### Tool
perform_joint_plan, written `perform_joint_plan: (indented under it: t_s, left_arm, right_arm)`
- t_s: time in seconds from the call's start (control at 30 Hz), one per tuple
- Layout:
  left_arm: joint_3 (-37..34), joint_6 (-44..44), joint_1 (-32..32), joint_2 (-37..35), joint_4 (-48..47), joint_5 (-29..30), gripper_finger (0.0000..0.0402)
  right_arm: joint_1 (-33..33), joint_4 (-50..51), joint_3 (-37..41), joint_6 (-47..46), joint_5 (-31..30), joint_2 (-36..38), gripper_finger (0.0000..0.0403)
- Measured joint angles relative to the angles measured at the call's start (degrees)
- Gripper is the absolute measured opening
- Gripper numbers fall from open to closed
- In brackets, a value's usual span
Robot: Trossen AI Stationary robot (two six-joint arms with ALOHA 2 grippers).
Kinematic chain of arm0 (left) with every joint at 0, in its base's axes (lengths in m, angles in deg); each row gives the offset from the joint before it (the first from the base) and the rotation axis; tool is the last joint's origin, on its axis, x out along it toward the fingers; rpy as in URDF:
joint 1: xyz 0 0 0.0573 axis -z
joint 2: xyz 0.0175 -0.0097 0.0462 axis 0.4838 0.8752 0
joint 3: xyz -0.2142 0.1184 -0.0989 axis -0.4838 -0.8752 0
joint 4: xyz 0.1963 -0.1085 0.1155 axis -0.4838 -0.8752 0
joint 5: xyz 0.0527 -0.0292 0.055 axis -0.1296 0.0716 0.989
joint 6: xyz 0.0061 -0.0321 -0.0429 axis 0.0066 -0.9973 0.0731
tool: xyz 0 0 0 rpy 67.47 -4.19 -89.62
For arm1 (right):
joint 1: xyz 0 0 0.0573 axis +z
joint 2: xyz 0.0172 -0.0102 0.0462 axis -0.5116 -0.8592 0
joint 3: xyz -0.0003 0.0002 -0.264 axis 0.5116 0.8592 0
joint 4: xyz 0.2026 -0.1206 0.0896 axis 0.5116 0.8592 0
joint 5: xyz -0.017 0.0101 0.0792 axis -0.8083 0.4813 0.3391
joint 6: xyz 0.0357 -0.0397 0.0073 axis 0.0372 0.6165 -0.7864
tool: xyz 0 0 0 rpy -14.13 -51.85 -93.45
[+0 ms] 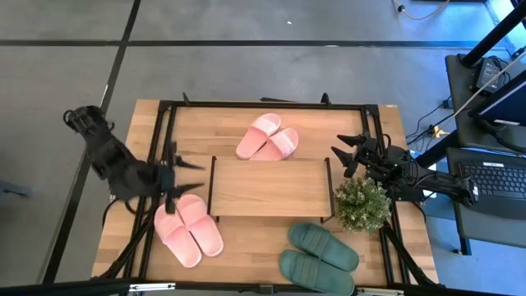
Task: Pick and place slides into the shelf
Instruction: Put the pink slipper on the shelf
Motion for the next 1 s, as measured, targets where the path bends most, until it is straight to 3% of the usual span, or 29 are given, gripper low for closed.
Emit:
perform_joint_plan:
  t_s: [0.4, 0.73, 1.0]
  left_arm:
    - [3.3, -17.6, 15.3, 13.5, -2.4, 5.4, 0.0150]
    - [5.6, -28.3, 20.6, 25.2, -2.5, 5.6, 0.0125]
    - [5.6, -33.6, 21.2, 32.5, -2.5, 5.6, 0.0107]
  right_arm:
    - [0.0, 0.0, 0.0, -0.2, 0.0, 0.0, 0.0282]
    - [0.0, 0.0, 0.0, -3.1, 0.0, 0.0, 0.0282]
    - [0.0, 0.0, 0.0, -3.0, 0.0, 0.0, 0.0282]
